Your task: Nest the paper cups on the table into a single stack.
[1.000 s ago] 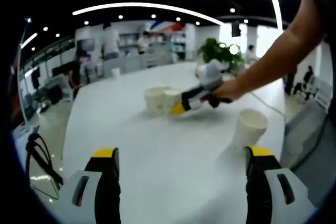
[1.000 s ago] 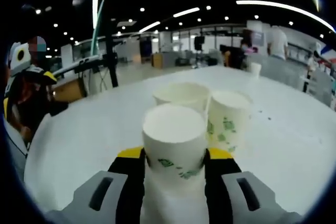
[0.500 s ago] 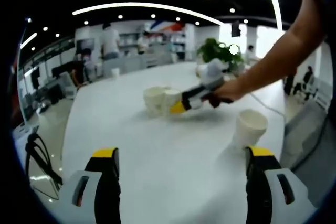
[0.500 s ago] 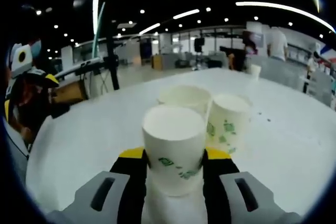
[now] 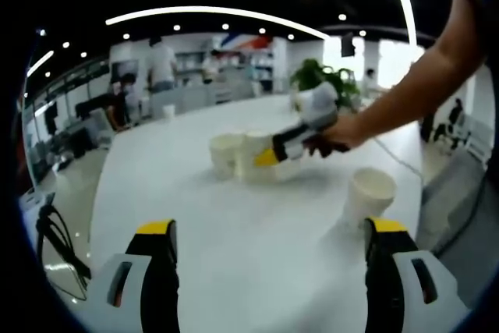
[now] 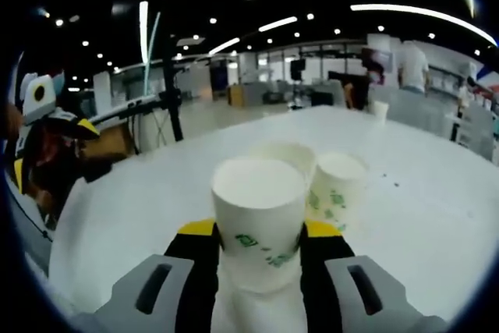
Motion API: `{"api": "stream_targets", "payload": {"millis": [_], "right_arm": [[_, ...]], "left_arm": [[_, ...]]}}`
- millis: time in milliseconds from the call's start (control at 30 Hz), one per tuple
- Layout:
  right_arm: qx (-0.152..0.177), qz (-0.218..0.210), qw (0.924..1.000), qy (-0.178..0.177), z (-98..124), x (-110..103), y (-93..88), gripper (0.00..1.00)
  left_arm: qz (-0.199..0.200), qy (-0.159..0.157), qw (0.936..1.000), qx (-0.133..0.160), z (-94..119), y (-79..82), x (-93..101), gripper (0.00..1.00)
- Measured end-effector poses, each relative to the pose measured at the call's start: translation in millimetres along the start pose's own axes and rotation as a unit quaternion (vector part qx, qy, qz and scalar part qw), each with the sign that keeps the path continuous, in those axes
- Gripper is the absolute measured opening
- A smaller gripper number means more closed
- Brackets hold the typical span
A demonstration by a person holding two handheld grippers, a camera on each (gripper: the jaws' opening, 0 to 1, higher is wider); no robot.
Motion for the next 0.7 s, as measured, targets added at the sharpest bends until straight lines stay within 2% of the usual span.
{"api": "stream_targets", "payload": {"millis": [333, 700], "right_arm": [[-0.005, 0.010, 0.9999, 0.005, 9.9, -0.7, 9.7, 0.37], [-0.006, 0.001, 0.9999, 0.011, 24.9, 5.9, 25.9, 0.35]], "left_arm": [[-0.002, -0.001, 1.0000, 0.003, 2.0, 2.5, 2.2, 0.98], [-0.001, -0.004, 0.9999, 0.009, 0.9, 6.6, 6.6, 0.98]]}}
Point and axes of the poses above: the point that each gripper's makers call its tool centre point, and the gripper's own axes: z roughly backward along the fingers, x roughly to its right, y roughly out of its top, the point moved 9 cm from there along z, roughly backward along the fingers, and after that the axes turned 1 degree about z, right-handed, at the moved point
